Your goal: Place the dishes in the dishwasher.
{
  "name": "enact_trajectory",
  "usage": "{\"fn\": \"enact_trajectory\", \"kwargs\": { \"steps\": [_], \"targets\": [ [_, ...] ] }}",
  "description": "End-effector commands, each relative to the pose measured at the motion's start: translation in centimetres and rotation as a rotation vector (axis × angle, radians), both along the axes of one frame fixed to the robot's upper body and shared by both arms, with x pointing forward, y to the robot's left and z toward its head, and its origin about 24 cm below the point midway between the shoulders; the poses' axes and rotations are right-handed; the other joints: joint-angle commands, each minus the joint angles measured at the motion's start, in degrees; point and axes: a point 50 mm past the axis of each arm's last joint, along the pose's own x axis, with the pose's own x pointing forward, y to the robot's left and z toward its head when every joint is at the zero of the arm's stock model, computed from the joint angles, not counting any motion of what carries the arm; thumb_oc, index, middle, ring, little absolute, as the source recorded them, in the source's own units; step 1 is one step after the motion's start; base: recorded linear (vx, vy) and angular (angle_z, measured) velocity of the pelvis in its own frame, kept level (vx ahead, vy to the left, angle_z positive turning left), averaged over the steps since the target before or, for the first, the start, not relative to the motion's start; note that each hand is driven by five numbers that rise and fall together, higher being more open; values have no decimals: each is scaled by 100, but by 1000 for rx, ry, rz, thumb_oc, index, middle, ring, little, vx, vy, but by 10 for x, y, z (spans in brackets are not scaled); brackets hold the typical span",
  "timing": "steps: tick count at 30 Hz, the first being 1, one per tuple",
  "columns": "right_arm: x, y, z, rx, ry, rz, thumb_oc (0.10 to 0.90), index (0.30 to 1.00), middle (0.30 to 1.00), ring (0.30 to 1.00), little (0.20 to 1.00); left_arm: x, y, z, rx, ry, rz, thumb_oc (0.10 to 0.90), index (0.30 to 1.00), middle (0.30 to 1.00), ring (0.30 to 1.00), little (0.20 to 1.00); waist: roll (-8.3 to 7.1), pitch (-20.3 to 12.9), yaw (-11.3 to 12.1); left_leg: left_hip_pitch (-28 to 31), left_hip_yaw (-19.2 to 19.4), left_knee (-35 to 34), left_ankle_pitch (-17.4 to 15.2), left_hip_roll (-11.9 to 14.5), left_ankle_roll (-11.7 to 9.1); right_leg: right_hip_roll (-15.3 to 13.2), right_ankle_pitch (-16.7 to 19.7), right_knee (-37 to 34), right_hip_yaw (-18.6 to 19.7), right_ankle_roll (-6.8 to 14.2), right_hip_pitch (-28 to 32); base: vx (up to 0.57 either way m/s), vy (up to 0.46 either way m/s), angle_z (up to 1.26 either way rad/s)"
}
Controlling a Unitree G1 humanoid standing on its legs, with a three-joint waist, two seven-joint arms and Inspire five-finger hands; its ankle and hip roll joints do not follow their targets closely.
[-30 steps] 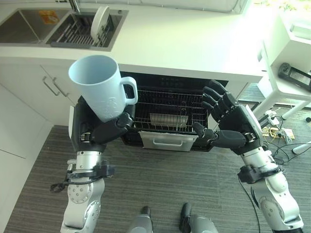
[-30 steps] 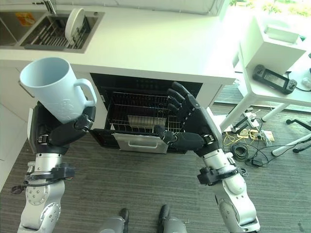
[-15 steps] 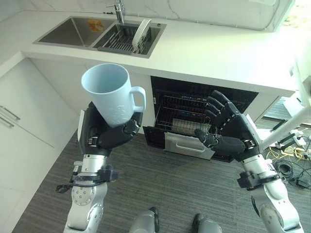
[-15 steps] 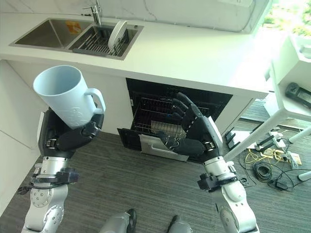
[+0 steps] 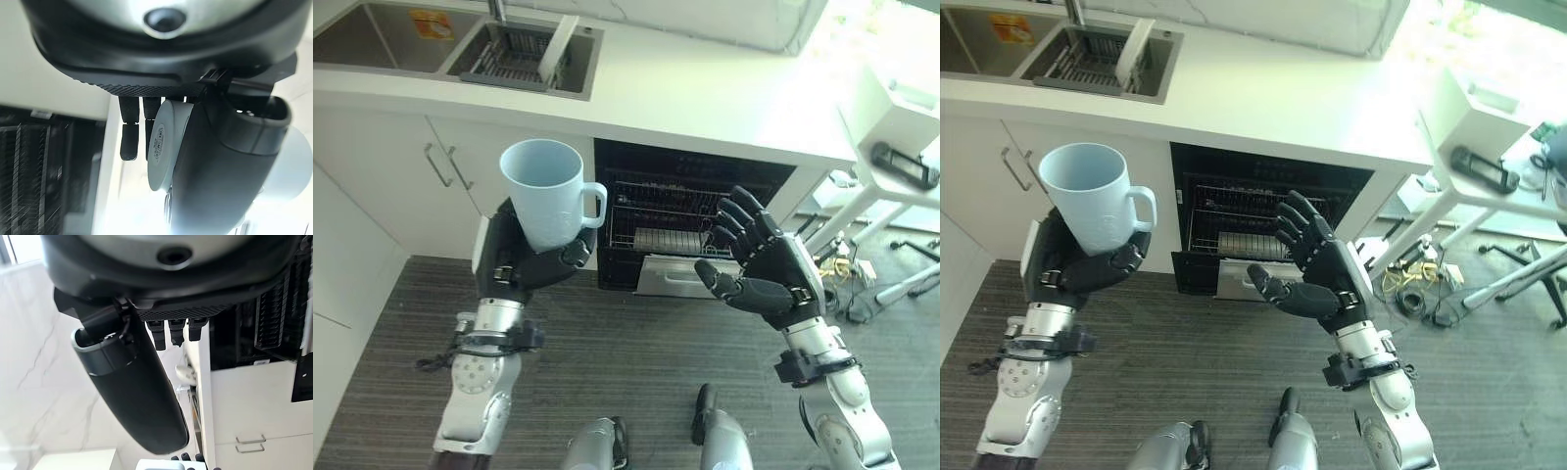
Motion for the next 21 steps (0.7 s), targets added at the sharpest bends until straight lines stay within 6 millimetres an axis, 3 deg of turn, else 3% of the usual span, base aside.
{"fn": "enact_trajectory", "kwargs": {
  "steps": [1,6,10,12,16,17,19,21],
  "targets": [
    [-4,-4,55,22,-302,20,800,900,900,900,900,-23,-16,64,24,-355,-92,400,300,300,300,300,1,-368,22,1025,-436,-1080,-268,400,-375,225,-177,128,-277,61,500,465,-615,29],
    [-4,-6,58,-8,-290,11,800,900,900,900,900,-28,-18,61,-22,-341,-99,400,300,300,300,300,112,-623,-63,1410,-406,-1080,-339,688,-601,495,-530,128,-440,-149,730,286,-379,29],
    [-5,-12,60,-28,-285,6,800,900,900,900,900,-31,-17,59,-48,-337,-97,400,300,300,300,300,163,-715,-67,1438,-445,-1080,-82,723,-727,711,-692,128,-410,-338,850,199,-317,9],
    [-6,-14,61,-34,-287,11,800,900,900,900,900,-33,-16,57,-57,-342,-93,400,300,300,300,300,147,-729,-23,1378,-533,-1080,319,673,-773,794,-791,128,-347,-471,912,146,-255,2],
    [-4,-13,60,-53,-284,12,800,900,900,900,900,-34,-16,53,-78,-336,-80,400,300,300,300,300,95,-713,36,1466,-614,-1080,598,372,-724,862,-933,128,-190,-612,1007,144,-147,-5],
    [-2,-14,60,-44,-283,-1,800,900,900,900,900,-33,-17,50,-78,-329,-87,400,300,300,300,300,120,-653,77,1202,-683,-1080,306,172,-598,977,-974,128,-123,-597,1073,130,-63,-7],
    [1,-11,59,-33,-277,5,800,900,900,900,900,-33,-17,47,-74,-321,-82,400,300,300,300,300,249,-640,88,895,-794,-1080,180,199,-589,1145,-1023,128,-69,-565,1109,116,11,15],
    [2,-6,56,-40,-273,11,800,900,900,900,900,-33,-15,44,-70,-314,-80,400,300,300,300,300,386,-623,105,509,-919,-1080,351,310,-734,1294,-1104,128,-32,-552,1168,171,66,24]
  ]
}}
